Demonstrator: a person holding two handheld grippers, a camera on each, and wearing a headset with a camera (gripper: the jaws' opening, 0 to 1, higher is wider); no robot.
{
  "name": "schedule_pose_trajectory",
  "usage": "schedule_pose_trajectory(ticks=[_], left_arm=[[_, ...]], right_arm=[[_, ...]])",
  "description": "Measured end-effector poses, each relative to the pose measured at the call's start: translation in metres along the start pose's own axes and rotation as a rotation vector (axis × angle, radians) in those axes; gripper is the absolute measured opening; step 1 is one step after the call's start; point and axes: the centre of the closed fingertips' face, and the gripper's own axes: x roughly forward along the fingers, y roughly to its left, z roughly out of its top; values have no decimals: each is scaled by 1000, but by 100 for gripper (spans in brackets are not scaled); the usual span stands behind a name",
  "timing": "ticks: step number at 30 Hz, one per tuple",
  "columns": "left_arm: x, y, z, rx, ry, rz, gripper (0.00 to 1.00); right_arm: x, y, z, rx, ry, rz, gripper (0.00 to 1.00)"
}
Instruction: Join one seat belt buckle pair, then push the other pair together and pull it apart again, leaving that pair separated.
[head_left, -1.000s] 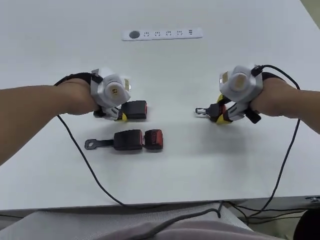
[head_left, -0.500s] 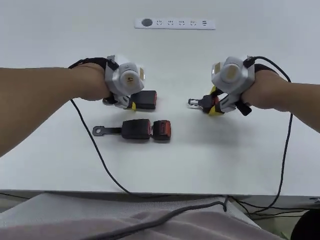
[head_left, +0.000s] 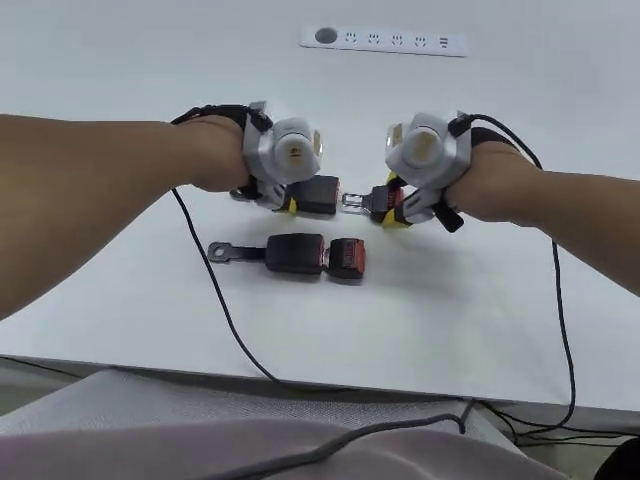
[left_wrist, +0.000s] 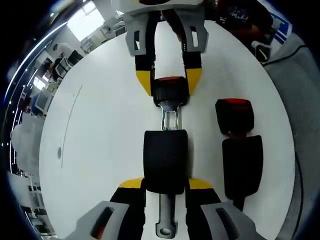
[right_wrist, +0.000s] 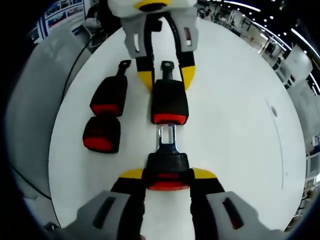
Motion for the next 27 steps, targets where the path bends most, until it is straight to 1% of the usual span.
schedule_pose_trajectory(ticks=[2,4,8,9,12,14,18,20,21,24,27], left_arm=[[0,0,0,1,2,-3,30],[0,0,0,1,6,-4,30],[0,0,1,13,10,-5,30],[0,-1,1,15,10,-8,30],[0,0,1,17,7,-16,30],[0,1,1,18,9,-20,30],[1,1,1,44,9,-23,30],[1,1,2,46,6,-26,30],[1,1,2,58,4,-28,30],[2,2,2,50,2,-33,30],[3,3,1,27,-3,-30,30]], right_arm=[[2,0,1,5,1,7,35],[4,0,0,-1,14,8,35],[2,-2,4,-5,4,6,35],[5,-4,7,-6,-4,9,35],[9,-3,12,-17,-8,11,35],[8,-5,11,-18,6,9,34],[6,-5,11,-29,-8,8,33],[6,-6,13,-14,-14,10,33],[6,-5,15,-13,-14,11,33],[6,-4,19,-8,-12,17,32],[6,-3,25,-6,-18,18,32]])
